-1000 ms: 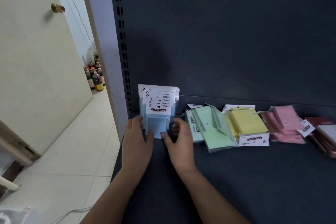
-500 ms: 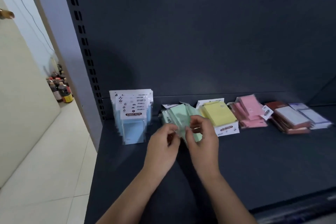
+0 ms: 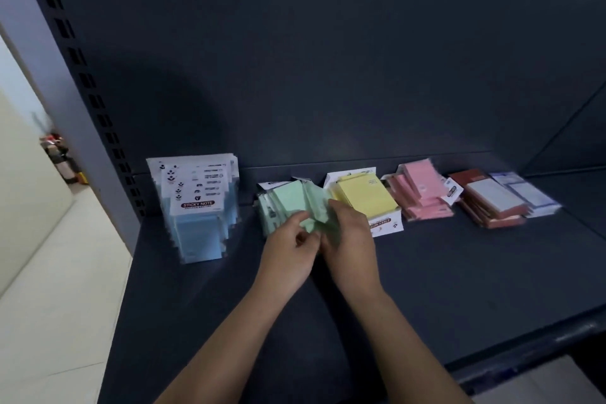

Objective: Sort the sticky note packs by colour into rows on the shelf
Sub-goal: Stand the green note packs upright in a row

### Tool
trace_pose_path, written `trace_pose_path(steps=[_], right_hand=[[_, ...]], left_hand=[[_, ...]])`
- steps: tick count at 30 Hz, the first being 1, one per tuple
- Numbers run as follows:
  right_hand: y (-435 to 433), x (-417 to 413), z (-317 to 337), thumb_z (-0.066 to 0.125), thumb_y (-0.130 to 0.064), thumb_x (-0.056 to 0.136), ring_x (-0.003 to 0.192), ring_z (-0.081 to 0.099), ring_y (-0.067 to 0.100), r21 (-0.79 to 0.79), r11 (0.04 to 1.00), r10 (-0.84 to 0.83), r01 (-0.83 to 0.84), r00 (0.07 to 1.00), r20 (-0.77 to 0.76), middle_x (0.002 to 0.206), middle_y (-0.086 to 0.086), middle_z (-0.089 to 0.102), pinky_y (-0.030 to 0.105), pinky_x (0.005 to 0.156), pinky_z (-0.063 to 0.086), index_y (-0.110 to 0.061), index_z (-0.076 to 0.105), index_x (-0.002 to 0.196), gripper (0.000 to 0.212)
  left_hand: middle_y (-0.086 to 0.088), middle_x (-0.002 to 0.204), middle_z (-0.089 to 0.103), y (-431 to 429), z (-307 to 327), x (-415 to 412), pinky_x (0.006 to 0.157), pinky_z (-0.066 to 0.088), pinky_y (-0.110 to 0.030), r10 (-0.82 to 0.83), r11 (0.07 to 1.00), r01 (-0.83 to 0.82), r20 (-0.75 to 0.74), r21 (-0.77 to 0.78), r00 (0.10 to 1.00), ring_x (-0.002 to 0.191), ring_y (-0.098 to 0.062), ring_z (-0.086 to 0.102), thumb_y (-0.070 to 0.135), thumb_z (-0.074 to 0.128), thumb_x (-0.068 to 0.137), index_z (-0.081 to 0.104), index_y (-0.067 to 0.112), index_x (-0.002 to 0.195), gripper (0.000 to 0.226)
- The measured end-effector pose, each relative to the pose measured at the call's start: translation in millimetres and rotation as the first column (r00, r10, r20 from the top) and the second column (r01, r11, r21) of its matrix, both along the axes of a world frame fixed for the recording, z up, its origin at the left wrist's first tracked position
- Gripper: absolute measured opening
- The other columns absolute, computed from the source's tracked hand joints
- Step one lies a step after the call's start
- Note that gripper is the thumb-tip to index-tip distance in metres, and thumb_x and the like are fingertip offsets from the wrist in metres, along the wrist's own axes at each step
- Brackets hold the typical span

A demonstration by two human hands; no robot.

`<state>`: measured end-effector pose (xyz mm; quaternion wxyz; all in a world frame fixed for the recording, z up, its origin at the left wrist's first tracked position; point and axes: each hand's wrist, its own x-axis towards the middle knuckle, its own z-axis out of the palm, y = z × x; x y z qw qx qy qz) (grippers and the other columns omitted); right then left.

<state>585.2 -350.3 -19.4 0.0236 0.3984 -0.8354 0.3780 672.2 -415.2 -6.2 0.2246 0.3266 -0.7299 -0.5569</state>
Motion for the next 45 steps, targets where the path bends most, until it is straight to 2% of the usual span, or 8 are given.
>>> trace_pose_path(steps=[6,11,14,21,26,35,41,45], right_hand=[[-9,-27,0,0.044,-0.005,0.084,0.091,0.06,0.015,-0.047,0.987,0.154,-0.156,0.987,-0.041,0.107,0.001,0.064,0.017,0.073,0.043,-0.011,0.058,0.117,0.036],[13,-44,-2,0.04,0.003,0.082,0.121,0.05,0.013,-0.192,0.946,0.241,-0.262,0.963,-0.124,0.129,0.007,0.058,0.01,0.105,0.03,-0.007,0.057,0.126,0.048],[30,-49,-4,0.043,0.0,0.082,0.128,0.042,0.009,-0.246,0.878,0.397,-0.41,0.912,-0.105,0.136,0.001,0.05,0.019,0.109,0.031,-0.012,0.057,0.126,0.047],[65,-34,3,0.057,-0.025,0.07,0.131,0.038,0.002,-0.408,0.756,0.653,-0.511,0.626,0.425,0.139,-0.013,0.041,0.02,0.1,0.041,-0.035,0.062,0.108,0.04],[60,-11,15,0.063,0.004,0.082,0.077,0.063,0.001,-0.447,0.822,0.56,-0.352,0.364,0.744,0.096,-0.002,0.065,0.017,0.068,0.051,-0.016,0.063,0.099,0.026],[28,67,2,0.067,-0.008,0.08,0.071,0.062,0.007,-0.173,0.837,0.501,-0.519,0.601,0.622,0.097,-0.002,0.065,0.019,0.066,0.052,-0.033,0.058,0.094,0.03],[17,96,-18,0.065,-0.016,0.082,0.072,0.05,0.001,0.058,0.831,0.506,-0.553,0.796,0.332,0.105,-0.008,0.049,0.004,0.072,0.036,-0.018,0.059,0.109,0.028],[12,97,-15,0.059,-0.028,0.087,0.1,0.053,0.012,0.268,0.799,0.492,-0.539,0.841,0.225,0.117,-0.004,0.047,0.023,0.088,0.042,-0.02,0.051,0.121,0.036]], left_hand=[[-0.004,0.076,0.064,9,13,-20,0.057,0.052,-0.02,0.099,0.973,-0.082,-0.069,0.214,0.993,0.061,-0.011,0.062,0.015,0.051,0.094,0.054,0.016,0.124,0.03],[-0.003,0.09,0.07,24,27,-35,0.079,0.055,-0.02,0.292,0.867,-0.15,-0.24,0.475,0.926,0.086,-0.015,0.067,0.021,0.057,0.09,0.062,0.012,0.109,0.022],[0.002,0.09,0.072,36,32,-38,0.069,0.054,-0.016,0.389,0.839,-0.201,-0.3,0.505,0.871,0.083,-0.007,0.067,0.015,0.056,0.091,0.062,0.013,0.108,0.018],[-0.005,0.098,0.067,59,23,-13,0.055,0.052,-0.018,0.515,0.82,-0.393,-0.237,0.416,0.824,0.077,-0.008,0.066,-0.004,0.047,0.091,0.052,0.022,0.115,0.036],[-0.004,0.09,0.069,62,22,26,0.052,0.051,-0.021,0.496,0.839,-0.405,-0.204,0.364,0.844,0.071,-0.01,0.066,-0.007,0.045,0.089,0.056,0.02,0.105,0.034],[0.001,0.089,0.068,41,-1,115,0.065,0.052,-0.033,0.489,0.843,-0.465,-0.024,0.269,0.872,0.079,-0.018,0.066,-0.006,0.042,0.09,0.057,0.027,0.1,0.037],[-0.001,0.111,0.044,25,-39,136,0.085,0.035,-0.028,0.457,0.864,-0.26,0.456,-0.431,0.764,0.101,-0.018,0.04,0.017,0.046,0.094,0.045,0.017,0.127,0.033],[-0.007,0.124,0.041,27,-38,128,0.088,0.034,-0.032,0.477,0.835,-0.15,0.561,-0.53,0.677,0.11,-0.025,0.037,0.025,0.037,0.097,0.036,0.016,0.136,0.041]])
